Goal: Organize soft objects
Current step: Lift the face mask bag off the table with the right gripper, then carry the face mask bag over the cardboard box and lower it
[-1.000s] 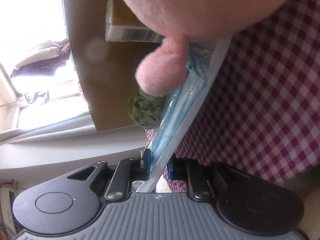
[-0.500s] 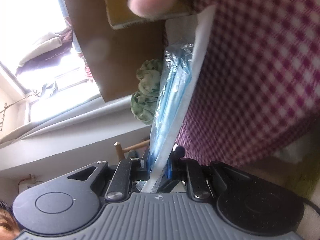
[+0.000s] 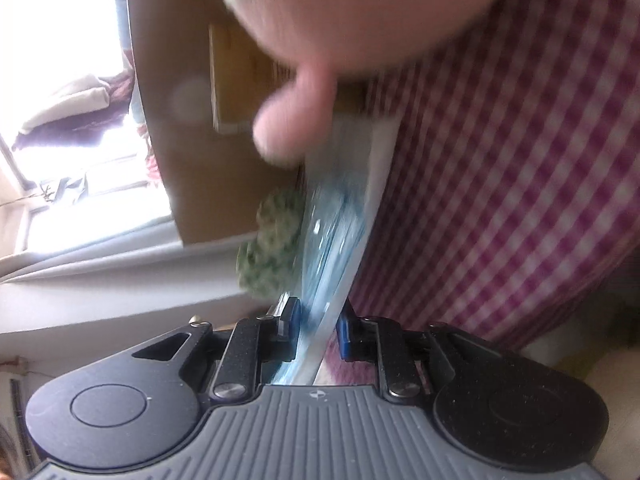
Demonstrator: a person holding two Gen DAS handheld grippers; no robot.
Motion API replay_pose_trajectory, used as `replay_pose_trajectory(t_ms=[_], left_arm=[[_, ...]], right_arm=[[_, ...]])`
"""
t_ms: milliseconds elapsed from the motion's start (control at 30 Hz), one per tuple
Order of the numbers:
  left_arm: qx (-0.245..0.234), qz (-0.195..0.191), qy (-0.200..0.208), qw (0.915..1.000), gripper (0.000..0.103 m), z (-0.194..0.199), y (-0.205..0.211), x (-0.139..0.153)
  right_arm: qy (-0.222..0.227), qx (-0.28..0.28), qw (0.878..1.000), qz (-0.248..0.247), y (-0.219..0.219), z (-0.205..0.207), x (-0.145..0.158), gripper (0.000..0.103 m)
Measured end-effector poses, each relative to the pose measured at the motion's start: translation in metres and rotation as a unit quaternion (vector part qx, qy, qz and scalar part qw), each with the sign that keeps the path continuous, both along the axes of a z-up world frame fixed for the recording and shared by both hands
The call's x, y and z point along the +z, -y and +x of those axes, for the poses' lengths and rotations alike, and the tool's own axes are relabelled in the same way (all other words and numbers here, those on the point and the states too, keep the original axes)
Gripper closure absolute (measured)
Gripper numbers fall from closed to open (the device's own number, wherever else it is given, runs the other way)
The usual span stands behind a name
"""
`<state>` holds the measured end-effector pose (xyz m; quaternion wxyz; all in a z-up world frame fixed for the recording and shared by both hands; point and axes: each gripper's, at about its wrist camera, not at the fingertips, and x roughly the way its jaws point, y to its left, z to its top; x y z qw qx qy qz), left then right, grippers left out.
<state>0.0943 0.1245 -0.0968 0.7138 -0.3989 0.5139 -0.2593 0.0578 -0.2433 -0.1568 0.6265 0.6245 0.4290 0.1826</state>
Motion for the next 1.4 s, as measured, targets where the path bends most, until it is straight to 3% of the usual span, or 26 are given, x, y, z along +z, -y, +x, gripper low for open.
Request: replay_pose_trajectory(t_ms=[200, 367, 467, 600, 700, 867, 1133, 1400], left_arm=[[-0.010, 0.011, 0.000, 0.9999, 0.084, 0.000, -0.002, -0.001], [-0.008, 0.010, 0.006, 0.9999, 0.084, 0.000, -0.003, 0.006], [0.000, -0.011, 0.023, 0.9997, 0.083, 0.002, -0.008, 0.022], [0.010, -0.047, 0.022, 0.9986, 0.083, 0.003, -0.015, 0.026], [0.015, -0.041, -0.007, 0.9990, 0.083, 0.002, -0.015, 0.013], [0.018, -0.045, -0.005, 0.9988, 0.083, -0.011, -0.014, 0.013], [0.023, -0.027, 0.056, 0.9978, 0.083, -0.031, -0.019, 0.052], [0.018, 0.008, 0.153, 0.9880, 0.083, -0.025, -0.013, 0.114]], right_arm=[[-0.005, -0.023, 1.000, -0.007, 0.006, 0.004, -0.006, 0.082], [0.018, -0.030, 0.999, -0.007, 0.015, 0.005, -0.004, 0.084], [0.045, -0.022, 0.999, 0.002, 0.015, 0.002, 0.016, 0.084], [0.115, -0.004, 0.993, -0.040, 0.016, -0.004, 0.053, 0.085], [0.092, 0.006, 0.994, -0.052, 0.012, -0.006, 0.047, 0.085], [0.083, 0.010, 0.996, -0.042, 0.016, -0.017, 0.041, 0.085], [0.145, 0.035, 0.986, -0.069, 0.005, -0.035, 0.077, 0.085], [0.254, 0.046, 0.959, -0.119, 0.000, -0.033, 0.141, 0.085]])
